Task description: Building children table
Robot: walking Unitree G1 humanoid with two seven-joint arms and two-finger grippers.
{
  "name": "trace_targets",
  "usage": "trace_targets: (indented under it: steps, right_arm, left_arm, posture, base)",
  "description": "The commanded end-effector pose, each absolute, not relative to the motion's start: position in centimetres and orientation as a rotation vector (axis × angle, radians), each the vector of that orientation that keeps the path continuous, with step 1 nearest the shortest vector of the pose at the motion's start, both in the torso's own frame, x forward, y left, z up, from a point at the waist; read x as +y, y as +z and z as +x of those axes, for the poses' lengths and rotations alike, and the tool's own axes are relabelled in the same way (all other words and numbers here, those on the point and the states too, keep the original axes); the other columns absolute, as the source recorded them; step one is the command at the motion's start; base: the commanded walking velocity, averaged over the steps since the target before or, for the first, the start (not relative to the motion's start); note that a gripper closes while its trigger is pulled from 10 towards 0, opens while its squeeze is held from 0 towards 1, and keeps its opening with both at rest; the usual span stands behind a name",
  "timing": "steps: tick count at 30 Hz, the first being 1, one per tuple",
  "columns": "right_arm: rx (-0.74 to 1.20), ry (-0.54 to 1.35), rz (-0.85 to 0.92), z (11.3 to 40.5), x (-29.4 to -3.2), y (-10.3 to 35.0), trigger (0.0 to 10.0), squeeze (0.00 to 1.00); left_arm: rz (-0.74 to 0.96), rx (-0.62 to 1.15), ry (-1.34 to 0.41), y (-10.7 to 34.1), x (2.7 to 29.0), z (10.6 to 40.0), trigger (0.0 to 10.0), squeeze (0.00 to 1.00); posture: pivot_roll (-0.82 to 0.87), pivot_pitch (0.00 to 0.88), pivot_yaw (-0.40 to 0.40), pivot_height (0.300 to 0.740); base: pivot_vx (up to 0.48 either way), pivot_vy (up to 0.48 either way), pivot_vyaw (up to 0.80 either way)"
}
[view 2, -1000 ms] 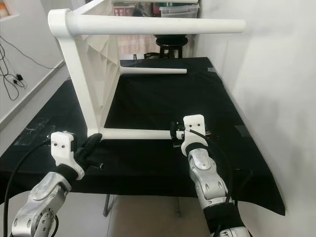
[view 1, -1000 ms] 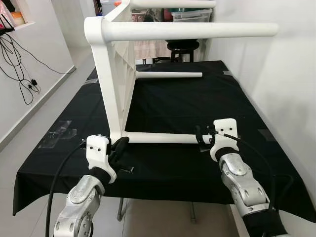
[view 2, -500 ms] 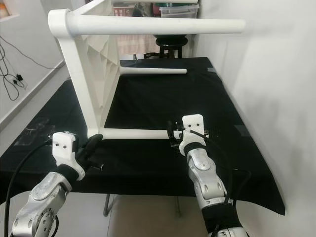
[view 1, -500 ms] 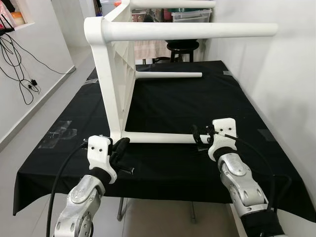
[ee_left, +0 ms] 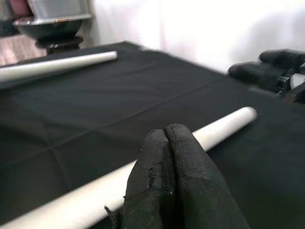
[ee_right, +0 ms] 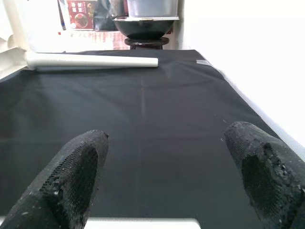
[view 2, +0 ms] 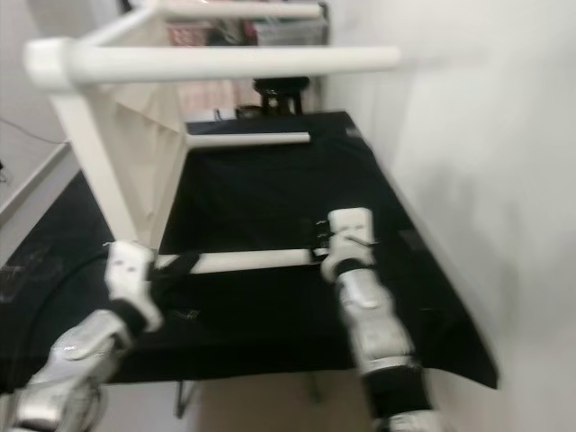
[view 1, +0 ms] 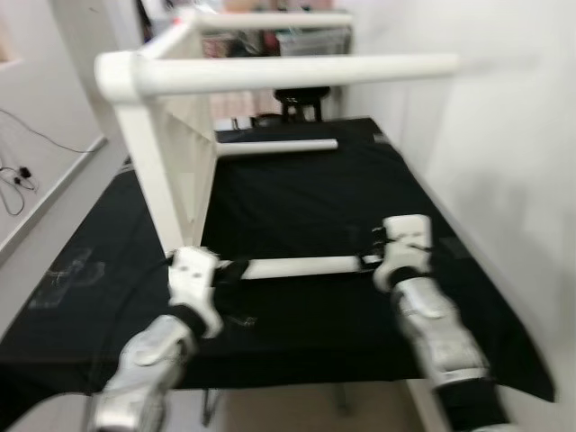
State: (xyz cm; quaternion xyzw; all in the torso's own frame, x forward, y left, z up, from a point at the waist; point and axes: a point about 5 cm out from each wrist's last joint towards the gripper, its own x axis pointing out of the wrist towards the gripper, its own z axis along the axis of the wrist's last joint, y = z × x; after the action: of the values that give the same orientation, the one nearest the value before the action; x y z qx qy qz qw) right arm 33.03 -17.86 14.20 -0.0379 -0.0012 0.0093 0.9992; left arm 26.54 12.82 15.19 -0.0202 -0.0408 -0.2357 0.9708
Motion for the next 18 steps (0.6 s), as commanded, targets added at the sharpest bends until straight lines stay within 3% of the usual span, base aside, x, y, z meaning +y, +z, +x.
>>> trace_targets:
  steps: [1, 4, 10, 18]
  right_arm:
    - [-0.002, 0.069, -0.051, 33.2, -16.3, 14.1, 10.0, 0.00]
    - [0.000, 0.077, -0.043, 33.2, -16.2, 14.1, 10.0, 0.00]
    - [-0.020, 0.127, -0.059, 33.0, -16.2, 14.3, 10.0, 0.00]
    - [-0.141, 0.288, -0.379, 32.1, -17.6, 17.1, 10.0, 0.00]
  left_arm:
    - [-0.030, -0.048, -0.445, 14.6, 13.8, 26.5, 10.0, 0.00]
    - [-0.023, -0.048, -0.436, 14.6, 13.9, 26.5, 10.0, 0.00]
    - [0.008, -0.021, -0.381, 14.5, 14.1, 26.3, 10.0, 0.00]
    - [0.057, 0.001, -0.207, 14.1, 15.3, 25.1, 10.0, 0.00]
  posture:
    - [-0.03, 0.000, 0.031, 0.740]
    - [-0.03, 0.000, 0.031, 0.740]
    - [-0.03, 0.000, 0.034, 0.740]
    - [-0.03, 0.000, 0.032, 0.740]
  base:
    - [0.292, 0.000, 0.00]
    - [0.281, 0.000, 0.00]
    - [0.000, 0.000, 0.00]
    - [0.000, 0.000, 0.00]
